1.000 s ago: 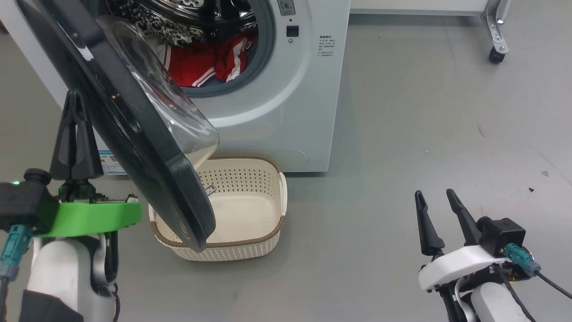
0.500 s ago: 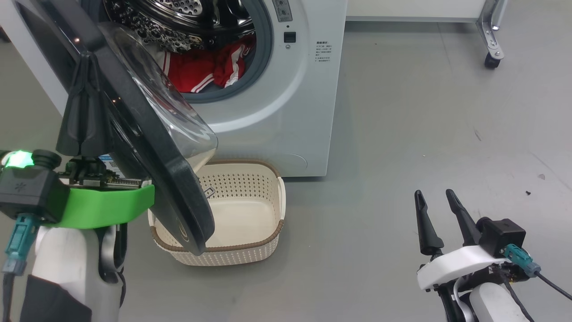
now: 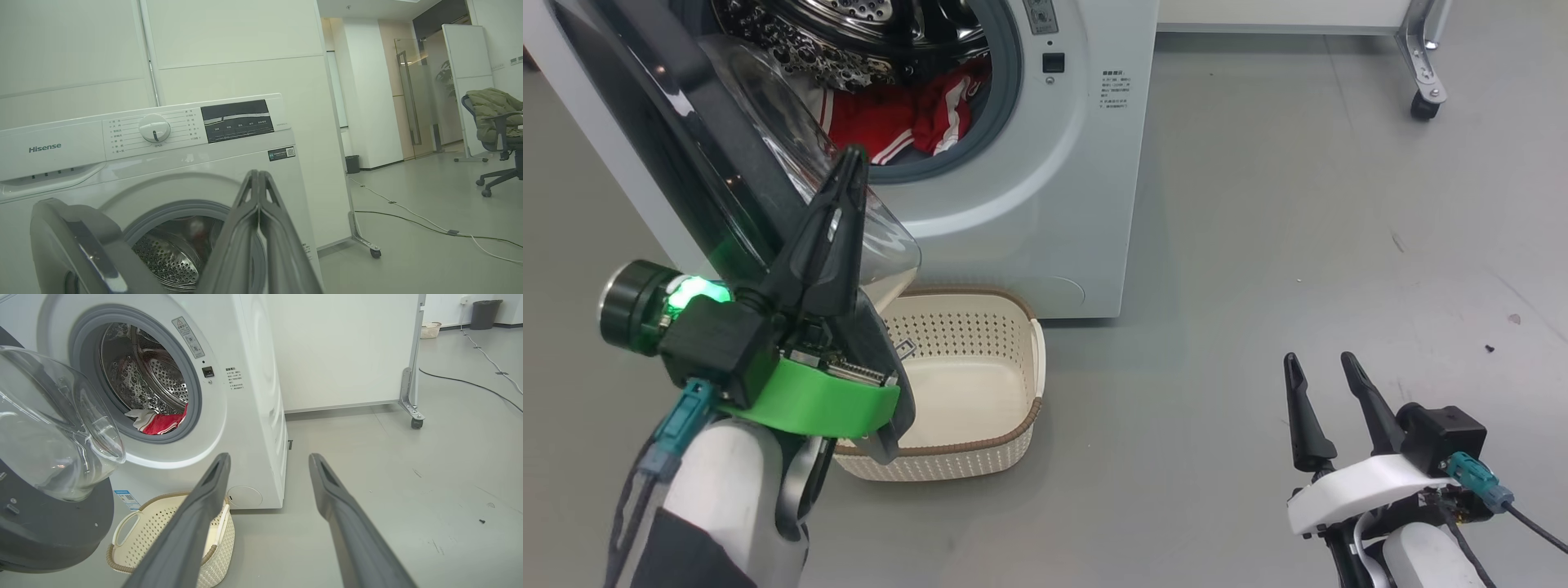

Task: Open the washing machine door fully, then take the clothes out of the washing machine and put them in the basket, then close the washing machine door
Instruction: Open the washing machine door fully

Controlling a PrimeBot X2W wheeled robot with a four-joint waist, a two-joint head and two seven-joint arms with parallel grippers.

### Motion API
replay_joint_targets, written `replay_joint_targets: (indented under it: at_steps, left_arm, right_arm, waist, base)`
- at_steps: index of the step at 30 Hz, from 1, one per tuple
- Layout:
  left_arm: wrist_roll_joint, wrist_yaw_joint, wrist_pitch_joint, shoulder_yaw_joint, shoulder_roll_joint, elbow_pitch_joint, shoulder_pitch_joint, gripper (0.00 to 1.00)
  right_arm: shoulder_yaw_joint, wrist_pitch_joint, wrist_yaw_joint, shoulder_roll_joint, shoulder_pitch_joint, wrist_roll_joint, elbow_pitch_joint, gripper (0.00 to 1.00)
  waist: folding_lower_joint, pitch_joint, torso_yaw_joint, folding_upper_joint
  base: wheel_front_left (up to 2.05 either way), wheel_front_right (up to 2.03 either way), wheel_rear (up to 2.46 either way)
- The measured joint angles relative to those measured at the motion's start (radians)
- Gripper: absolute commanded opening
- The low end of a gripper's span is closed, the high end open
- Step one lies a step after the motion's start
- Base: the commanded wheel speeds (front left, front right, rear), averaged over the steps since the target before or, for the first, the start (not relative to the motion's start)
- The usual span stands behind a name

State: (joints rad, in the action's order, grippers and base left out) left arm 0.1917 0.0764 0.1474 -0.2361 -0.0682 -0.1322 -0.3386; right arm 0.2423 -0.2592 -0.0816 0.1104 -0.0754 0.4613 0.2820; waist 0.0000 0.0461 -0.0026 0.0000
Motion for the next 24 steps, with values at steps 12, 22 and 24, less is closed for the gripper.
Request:
replay_joint_targets:
  at_steps: [12,22,24]
  left_arm:
    - [0.041,0.011,-0.099,-0.082,0.014,0.096,0.102,0.0]
    - [0.074,0.016,-0.147,-0.095,0.016,0.176,0.136,0.0]
    - [0.073,0.013,-0.152,-0.092,0.016,0.191,0.142,0.0]
  right_arm:
    - [-0.004,0.0,-0.013,-0.013,0.0,-0.015,0.001,1.0]
    - [-0.004,0.0,-0.015,-0.017,0.0,-0.024,0.004,1.0]
    - [-0.004,0.0,-0.022,-0.017,0.0,-0.024,0.005,1.0]
  waist:
    - [0.0,0.01,-0.004,0.0]
    - [0.0,0.016,-0.014,0.0]
    - [0.0,0.018,-0.018,0.0]
  base:
    - [0.0,0.0,0.0]
    - [0.0,0.0,0.0]
    - [0.0,0.0,0.0]
